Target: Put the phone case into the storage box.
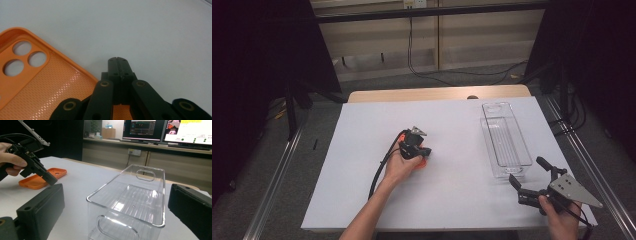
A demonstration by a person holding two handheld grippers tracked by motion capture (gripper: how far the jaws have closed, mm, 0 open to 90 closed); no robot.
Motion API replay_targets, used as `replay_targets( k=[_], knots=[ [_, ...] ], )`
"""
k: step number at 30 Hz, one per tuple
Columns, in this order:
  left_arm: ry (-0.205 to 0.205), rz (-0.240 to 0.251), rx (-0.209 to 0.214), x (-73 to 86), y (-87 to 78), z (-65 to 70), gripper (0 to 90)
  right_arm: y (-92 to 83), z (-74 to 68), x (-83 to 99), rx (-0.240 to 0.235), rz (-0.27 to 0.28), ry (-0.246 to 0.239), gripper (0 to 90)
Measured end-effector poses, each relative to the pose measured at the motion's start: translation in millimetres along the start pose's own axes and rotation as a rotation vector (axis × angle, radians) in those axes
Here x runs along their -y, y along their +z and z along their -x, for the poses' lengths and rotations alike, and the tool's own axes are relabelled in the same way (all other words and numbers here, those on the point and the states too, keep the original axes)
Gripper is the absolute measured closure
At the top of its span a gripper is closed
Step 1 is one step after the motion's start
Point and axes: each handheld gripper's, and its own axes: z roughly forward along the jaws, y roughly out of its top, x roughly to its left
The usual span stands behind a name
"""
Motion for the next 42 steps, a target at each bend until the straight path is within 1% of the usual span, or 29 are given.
replay_targets(
  k=[1,2,4,6,7,8,9,10,11,12,14,16,17,18,23,26,27,28,29,31,32,34,35,37,38,40,41,42],
  knots=[
    [0.001,-0.008,0.002,0.6,-1.3,-0.9,90.0,-0.1,0.1,0.1,0.000,-0.001,0.000,0.3],
    [-0.004,0.000,0.007,1.6,-1.7,-1.2,90.0,0.0,0.4,0.2,-0.001,-0.002,0.001,0.3],
    [-0.012,-0.004,0.012,2.9,-3.2,-1.9,90.0,0.0,0.4,0.1,-0.002,0.000,0.000,0.3],
    [-0.001,-0.012,0.019,3.8,-4.9,-3.1,90.0,0.0,0.4,0.1,-0.002,0.000,0.000,0.3],
    [-0.005,-0.009,0.021,4.4,-5.2,-3.1,90.0,0.0,0.4,0.1,-0.002,0.000,0.000,0.3],
    [-0.003,-0.015,0.013,4.7,-6.1,-3.0,90.0,-0.1,0.3,0.0,0.000,-0.001,0.000,0.3],
    [0.001,-0.018,0.029,5.0,-6.8,-4.3,90.0,-0.2,0.4,0.0,-0.001,0.000,0.000,0.3],
    [-0.006,-0.014,0.022,5.9,-7.1,-3.6,90.0,-0.2,0.4,0.0,0.000,-0.001,0.000,0.3],
    [-0.003,-0.019,0.021,6.5,-8.1,-4.1,90.0,0.0,0.4,0.1,-0.001,-0.001,0.000,0.3],
    [-0.007,-0.019,0.032,7.2,-8.9,-4.3,90.0,0.0,0.2,0.1,-0.002,0.000,0.001,0.3],
    [-0.008,-0.011,0.022,8.9,-9.7,-4.6,90.0,-0.1,0.2,0.0,-0.002,-0.001,-0.003,0.3],
    [-0.012,-0.009,0.024,10.2,-10.7,-5.2,90.0,0.0,0.2,0.1,-0.001,-0.001,-0.001,0.3],
    [-0.015,-0.009,0.027,10.8,-11.2,-5.4,90.0,0.1,0.2,0.1,-0.001,-0.002,0.000,0.3],
    [-0.016,-0.013,0.040,11.1,-11.7,-6.0,90.0,0.2,0.2,0.1,-0.001,-0.001,0.000,0.4],
    [-0.017,-0.015,0.028,13.5,-14.5,-6.6,90.0,0.4,0.2,0.2,-0.002,-0.002,-0.003,0.3],
    [-0.010,-0.014,0.031,15.1,-15.9,-7.1,90.0,0.3,-0.2,0.3,-0.004,-0.005,-0.003,0.3],
    [0.000,-0.014,0.033,15.7,-16.4,-7.4,90.0,0.2,-0.3,0.3,-0.003,-0.005,-0.001,0.3],
    [-0.003,-0.012,0.036,16.3,-16.6,-7.3,90.0,0.1,-0.2,0.3,-0.003,-0.005,-0.004,0.3],
    [-0.008,-0.015,0.037,16.7,-17.3,-7.2,90.0,0.0,-0.3,0.2,-0.001,-0.005,-0.008,0.3],
    [0.002,-0.027,0.047,17.5,-19.2,-6.7,90.0,0.0,-0.6,0.2,-0.002,-0.004,-0.008,0.3],
    [0.011,-0.030,0.035,18.1,-20.2,-5.8,90.0,0.1,-0.6,0.2,-0.003,-0.003,-0.008,0.3],
    [0.019,-0.037,0.045,19.7,-22.3,-6.0,90.0,0.2,-0.3,0.3,-0.003,-0.004,-0.005,0.3],
    [0.017,-0.030,0.041,21.0,-22.7,-6.3,90.0,0.2,0.0,0.3,-0.003,-0.003,-0.002,0.3],
    [-0.002,-0.017,0.054,23.1,-22.9,-8.1,90.0,0.3,-0.1,0.4,-0.003,-0.004,-0.001,0.3],
    [-0.005,-0.016,0.060,23.1,-22.9,-8.7,90.0,0.3,-0.3,0.4,-0.003,-0.005,-0.001,0.3],
    [-0.002,-0.021,0.053,23.0,-23.8,-8.8,90.0,0.1,-0.8,0.1,-0.005,-0.002,-0.003,0.3],
    [0.007,-0.025,0.057,23.5,-24.4,-9.6,90.0,0.0,-0.8,0.1,-0.005,-0.002,-0.005,0.3],
    [0.001,-0.023,0.058,24.1,-24.9,-9.8,90.0,-0.2,-0.8,0.2,-0.006,-0.002,-0.005,0.3]
  ],
)
